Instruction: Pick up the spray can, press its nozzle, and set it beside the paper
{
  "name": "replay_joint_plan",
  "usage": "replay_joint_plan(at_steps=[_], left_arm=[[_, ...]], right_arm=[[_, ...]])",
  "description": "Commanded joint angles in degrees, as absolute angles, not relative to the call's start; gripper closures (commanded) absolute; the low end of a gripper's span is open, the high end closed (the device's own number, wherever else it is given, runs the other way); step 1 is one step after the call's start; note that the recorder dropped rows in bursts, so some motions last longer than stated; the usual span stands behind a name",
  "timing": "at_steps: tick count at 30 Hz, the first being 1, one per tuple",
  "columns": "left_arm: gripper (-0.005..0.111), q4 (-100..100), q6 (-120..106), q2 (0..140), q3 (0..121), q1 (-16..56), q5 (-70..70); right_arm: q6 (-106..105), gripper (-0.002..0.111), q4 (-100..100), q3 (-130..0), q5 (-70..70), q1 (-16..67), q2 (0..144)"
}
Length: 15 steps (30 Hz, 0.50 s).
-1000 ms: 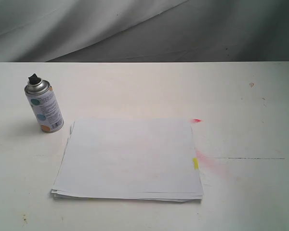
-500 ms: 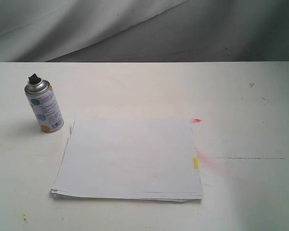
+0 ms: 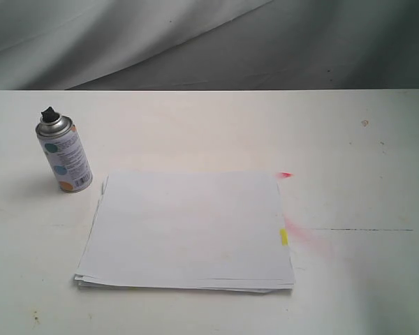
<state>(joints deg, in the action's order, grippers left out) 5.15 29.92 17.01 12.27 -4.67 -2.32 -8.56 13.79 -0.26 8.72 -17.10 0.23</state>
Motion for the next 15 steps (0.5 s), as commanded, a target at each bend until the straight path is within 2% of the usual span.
replay_joint_plan(at_steps=[1,15], left_arm=[[0.106,4.89,29.80,16.66,12.01,-4.59,-2.76],[0.106,4.89,29.80,16.66,12.01,-4.59,-2.76]], right_arm=[[-6.56,0.108,7.14,0.00,11.36,-17.30,0.00],[-6.56,0.108,6.00,0.00,11.22,-17.30,0.00]])
